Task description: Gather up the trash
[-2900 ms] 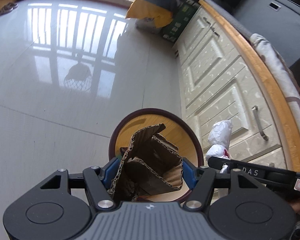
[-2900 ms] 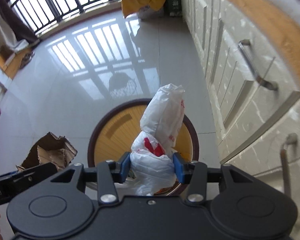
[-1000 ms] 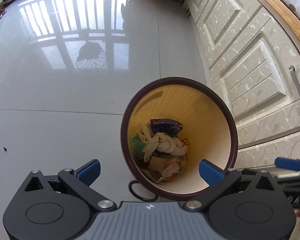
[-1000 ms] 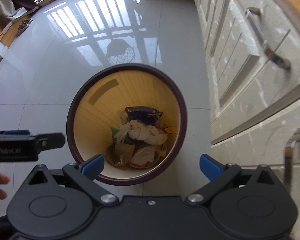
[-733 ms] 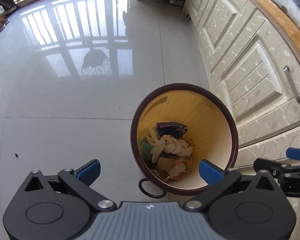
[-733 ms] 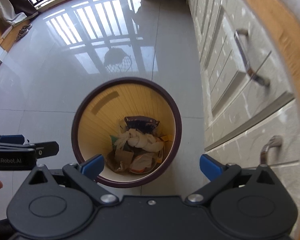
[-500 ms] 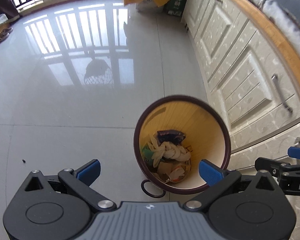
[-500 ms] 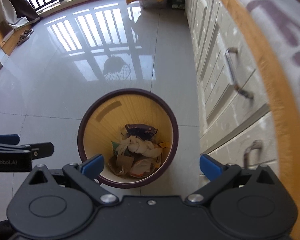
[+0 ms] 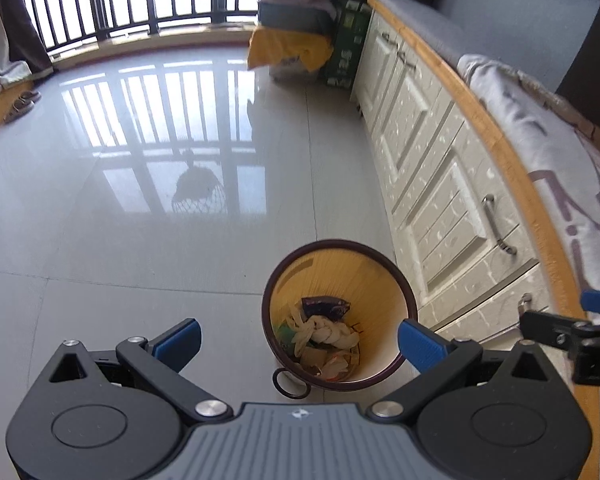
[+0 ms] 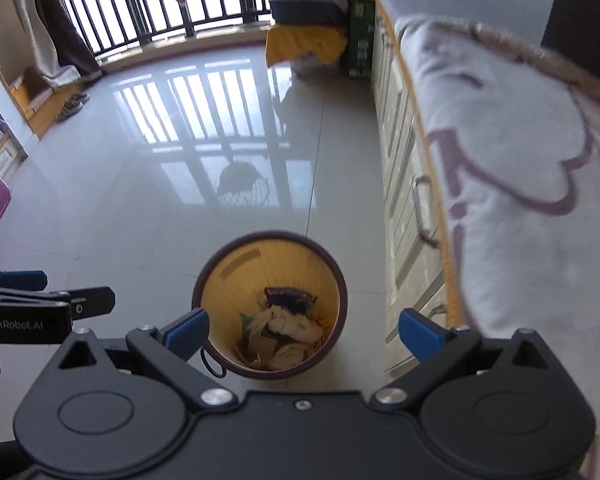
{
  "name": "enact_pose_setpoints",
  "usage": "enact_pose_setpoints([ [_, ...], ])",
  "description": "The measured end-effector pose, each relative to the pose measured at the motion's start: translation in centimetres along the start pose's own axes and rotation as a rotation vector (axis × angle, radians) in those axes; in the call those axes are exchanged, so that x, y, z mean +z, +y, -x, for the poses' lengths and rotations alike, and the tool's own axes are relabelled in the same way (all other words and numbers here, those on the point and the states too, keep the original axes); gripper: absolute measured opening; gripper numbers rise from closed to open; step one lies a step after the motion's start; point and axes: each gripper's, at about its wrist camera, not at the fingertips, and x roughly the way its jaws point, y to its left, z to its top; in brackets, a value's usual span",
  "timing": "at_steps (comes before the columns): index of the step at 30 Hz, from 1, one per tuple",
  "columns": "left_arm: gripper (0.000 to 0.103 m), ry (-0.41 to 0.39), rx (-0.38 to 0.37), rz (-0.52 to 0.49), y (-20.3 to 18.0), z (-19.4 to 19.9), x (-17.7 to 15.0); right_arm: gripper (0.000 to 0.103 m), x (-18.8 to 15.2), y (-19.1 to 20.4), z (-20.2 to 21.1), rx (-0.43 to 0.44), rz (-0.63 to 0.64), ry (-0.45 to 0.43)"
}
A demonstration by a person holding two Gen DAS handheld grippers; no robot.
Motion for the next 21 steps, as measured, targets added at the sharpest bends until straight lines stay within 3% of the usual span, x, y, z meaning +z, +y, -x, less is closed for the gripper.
enact_pose_setpoints([
  [8,0.103,-0.088,0.008,-0.032,-1.2,5.5,-0.9,0.103,-0.9,-0.8,5.7,-0.041,0.004,-0.089],
  [21,0.103,-0.238,-0.005,-0.091,-3.2,11.9,-4.4,0.103,-5.3,-2.9,11.7,-0.075,-0.033,-0.202],
])
